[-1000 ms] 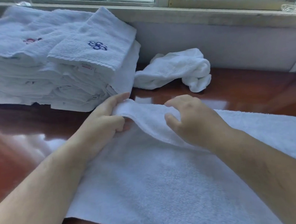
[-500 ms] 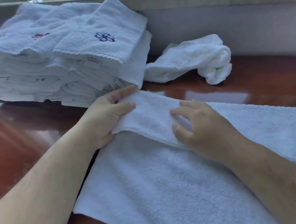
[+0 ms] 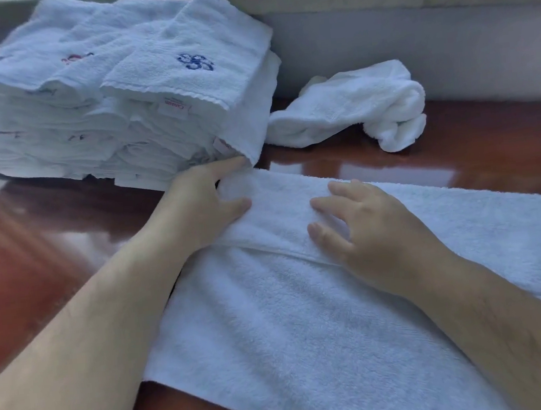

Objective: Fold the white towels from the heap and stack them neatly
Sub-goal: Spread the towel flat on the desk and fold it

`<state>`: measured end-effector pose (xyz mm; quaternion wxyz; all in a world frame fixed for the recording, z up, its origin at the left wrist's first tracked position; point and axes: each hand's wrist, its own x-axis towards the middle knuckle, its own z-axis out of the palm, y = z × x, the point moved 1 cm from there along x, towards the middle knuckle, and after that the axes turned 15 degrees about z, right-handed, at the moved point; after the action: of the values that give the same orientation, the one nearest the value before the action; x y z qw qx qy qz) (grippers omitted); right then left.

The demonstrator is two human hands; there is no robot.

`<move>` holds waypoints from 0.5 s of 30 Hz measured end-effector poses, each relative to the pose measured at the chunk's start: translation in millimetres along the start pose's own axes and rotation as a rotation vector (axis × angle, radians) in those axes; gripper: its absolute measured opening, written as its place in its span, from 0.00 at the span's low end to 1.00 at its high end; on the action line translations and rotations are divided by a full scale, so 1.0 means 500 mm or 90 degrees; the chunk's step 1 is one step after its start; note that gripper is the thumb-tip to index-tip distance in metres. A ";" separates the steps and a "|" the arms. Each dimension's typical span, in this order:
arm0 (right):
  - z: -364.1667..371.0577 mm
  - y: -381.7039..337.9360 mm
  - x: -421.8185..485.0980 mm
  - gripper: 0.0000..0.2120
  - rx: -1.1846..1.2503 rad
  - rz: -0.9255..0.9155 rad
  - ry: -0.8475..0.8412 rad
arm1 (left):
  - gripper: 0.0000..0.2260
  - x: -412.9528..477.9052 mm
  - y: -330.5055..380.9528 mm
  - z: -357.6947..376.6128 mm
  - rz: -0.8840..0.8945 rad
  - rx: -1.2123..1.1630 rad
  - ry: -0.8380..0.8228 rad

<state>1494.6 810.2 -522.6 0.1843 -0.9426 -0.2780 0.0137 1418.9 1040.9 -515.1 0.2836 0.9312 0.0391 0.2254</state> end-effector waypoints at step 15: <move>-0.008 -0.003 -0.015 0.12 -0.015 0.011 0.113 | 0.25 -0.047 0.045 0.052 0.130 0.204 -0.269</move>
<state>1488.2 806.0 -519.0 0.1971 -0.9445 -0.2527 -0.0719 1408.0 1004.2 -531.3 0.1105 0.9896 -0.0801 0.0448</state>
